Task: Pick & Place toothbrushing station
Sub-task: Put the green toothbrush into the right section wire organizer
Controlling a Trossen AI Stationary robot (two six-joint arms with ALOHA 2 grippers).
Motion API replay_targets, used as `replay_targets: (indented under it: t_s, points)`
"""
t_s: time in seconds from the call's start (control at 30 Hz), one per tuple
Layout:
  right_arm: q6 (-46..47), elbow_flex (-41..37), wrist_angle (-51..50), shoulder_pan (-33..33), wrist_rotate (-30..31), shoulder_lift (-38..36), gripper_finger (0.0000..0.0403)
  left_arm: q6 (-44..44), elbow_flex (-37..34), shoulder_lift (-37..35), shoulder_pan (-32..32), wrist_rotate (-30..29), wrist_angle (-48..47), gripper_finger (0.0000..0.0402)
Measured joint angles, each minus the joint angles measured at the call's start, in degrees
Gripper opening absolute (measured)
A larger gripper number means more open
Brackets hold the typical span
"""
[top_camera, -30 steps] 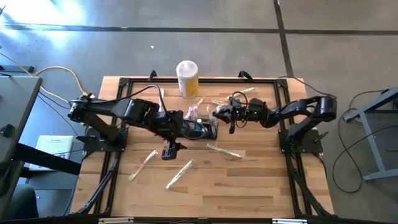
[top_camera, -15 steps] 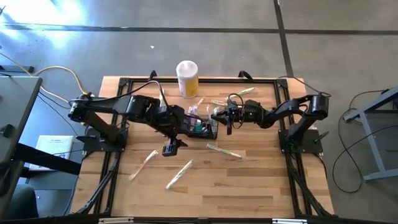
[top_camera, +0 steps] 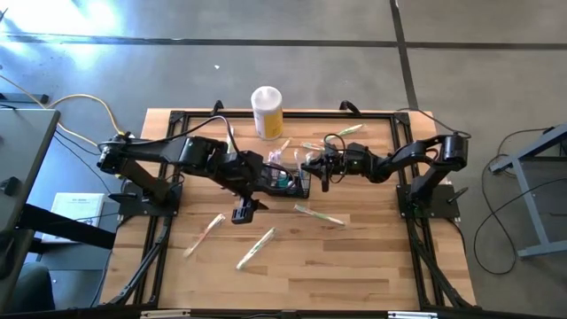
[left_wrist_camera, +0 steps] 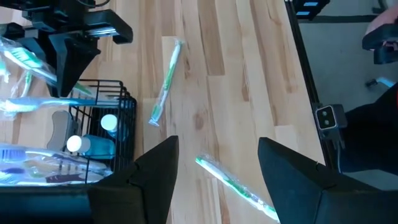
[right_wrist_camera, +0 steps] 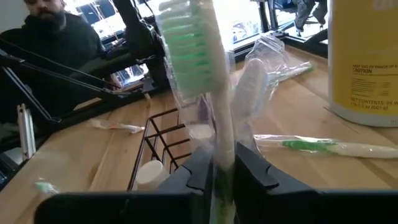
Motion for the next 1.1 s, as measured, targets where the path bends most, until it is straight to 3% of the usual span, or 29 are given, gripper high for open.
replay_targets:
  t_s: [0.17,0.7,0.87,1.1]
  points:
    - [3.5,0.0,0.0,0.0,-0.6,0.0,0.0072,0.0,0.0,0.0,0.0,0.0,0.3,0.0216]
    - [6.6,0.0,0.4,0.0,-1.5,-0.5,0.0229,0.4,-1.4,0.0,-0.1,0.6,1.0,0.0216]
    - [4.8,0.0,0.5,0.0,-2.4,-1.3,0.0252,0.4,-1.4,0.0,-0.1,2.2,2.8,0.0216]
    - [1.5,0.0,1.3,1.5,-2.5,-1.4,0.0252,0.0,-1.4,0.0,-0.1,3.3,3.4,0.0216]
